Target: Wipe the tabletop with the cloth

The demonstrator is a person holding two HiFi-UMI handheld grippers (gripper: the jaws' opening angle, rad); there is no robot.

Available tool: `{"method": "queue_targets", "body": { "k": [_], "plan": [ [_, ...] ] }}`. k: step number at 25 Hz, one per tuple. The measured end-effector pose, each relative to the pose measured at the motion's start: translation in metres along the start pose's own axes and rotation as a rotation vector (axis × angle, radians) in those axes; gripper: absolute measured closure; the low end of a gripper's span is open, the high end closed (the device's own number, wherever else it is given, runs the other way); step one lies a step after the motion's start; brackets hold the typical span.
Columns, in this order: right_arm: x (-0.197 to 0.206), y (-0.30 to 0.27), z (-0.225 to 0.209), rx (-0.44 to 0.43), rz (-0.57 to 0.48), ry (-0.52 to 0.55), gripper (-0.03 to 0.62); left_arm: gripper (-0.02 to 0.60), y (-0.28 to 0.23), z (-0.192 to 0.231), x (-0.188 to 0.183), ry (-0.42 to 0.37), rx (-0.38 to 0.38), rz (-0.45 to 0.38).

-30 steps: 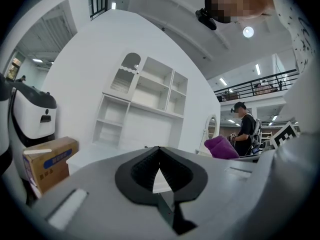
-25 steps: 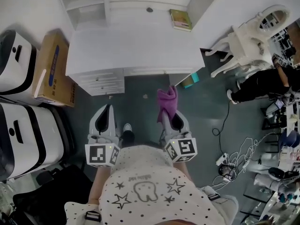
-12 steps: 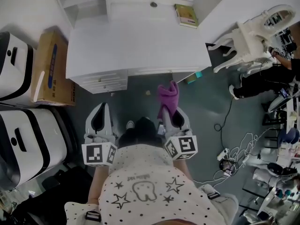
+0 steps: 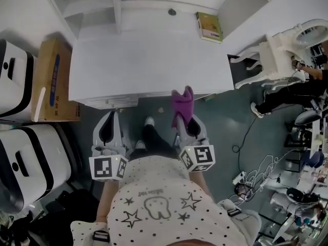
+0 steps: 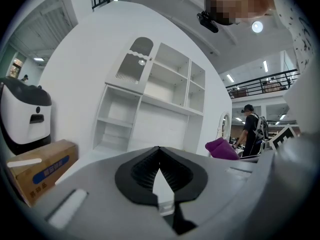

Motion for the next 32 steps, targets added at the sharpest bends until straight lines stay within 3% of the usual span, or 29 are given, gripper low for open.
{"method": "queue_targets", "body": {
  "k": [7,16,32],
  "plan": [
    [-0.038,-0.064,-0.032,-0.021,-0.027,0.025,0.519,0.588,-0.06,0.01,-0.022,-0.015,-0.033,-0.045],
    [-0.042,-0.1,-0.045,-0.009,-0.003,0.009,0.519,0.588,-0.096,0.017,-0.02,-0.012,-0.025,-0.034],
    [-0.065,-0.142,-0.012,0.089,-0.001,-0.054,0.519,0.588,-0.152,0.069,-0.047,0.002,0.113,0.007]
  ]
}}
Point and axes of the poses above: the fingertips, and each gripper's own axes: y backward along the fingers, z to its left, x out of its underside, the point moved 1 cm from there along y, backward along the fingers, and after that the axes turned 7 degrees about x, right-handed, at the moved point
